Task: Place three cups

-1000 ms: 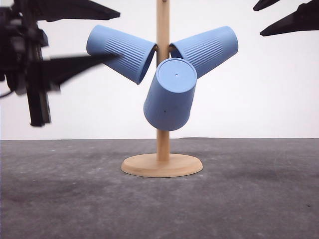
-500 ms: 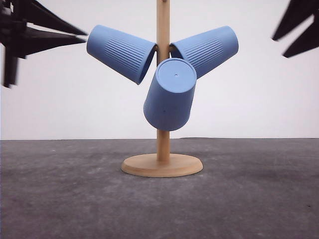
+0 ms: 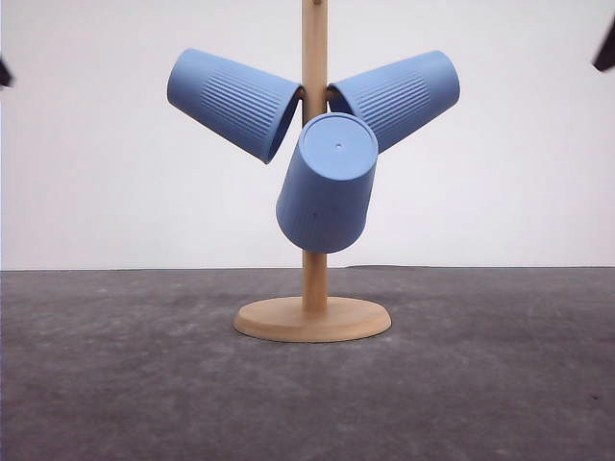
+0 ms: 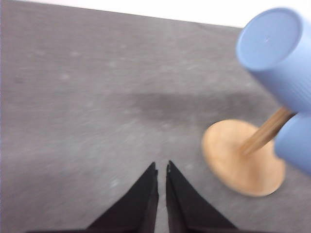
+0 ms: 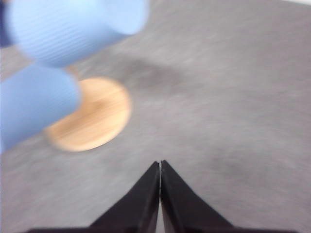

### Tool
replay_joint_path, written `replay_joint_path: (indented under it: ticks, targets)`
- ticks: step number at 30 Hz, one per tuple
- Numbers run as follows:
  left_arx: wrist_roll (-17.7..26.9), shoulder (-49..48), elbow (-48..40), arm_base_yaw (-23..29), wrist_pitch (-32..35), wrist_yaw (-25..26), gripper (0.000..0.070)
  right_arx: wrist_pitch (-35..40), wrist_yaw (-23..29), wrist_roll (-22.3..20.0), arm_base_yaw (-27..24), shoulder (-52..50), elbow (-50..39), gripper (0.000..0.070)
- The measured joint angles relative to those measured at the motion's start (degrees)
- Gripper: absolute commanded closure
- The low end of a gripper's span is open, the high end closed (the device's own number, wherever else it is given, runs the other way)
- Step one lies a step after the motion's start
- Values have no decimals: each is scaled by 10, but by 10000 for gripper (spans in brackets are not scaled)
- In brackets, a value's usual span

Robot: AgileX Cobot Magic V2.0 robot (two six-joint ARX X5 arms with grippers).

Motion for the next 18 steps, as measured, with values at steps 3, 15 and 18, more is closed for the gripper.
replay_joint_path:
  ticks: [3,15,18]
  targets:
    - [27,-35,-12,9,-39,-16,691,74,4,21,-19,-33,-75,700]
    - [44,-91,-81,24,-50,-18,689,171,14,55,-28,-66,-198,700]
    - [44,-92,-81,24,-42,-15,689,170,15,56,-28,-66,-198,700]
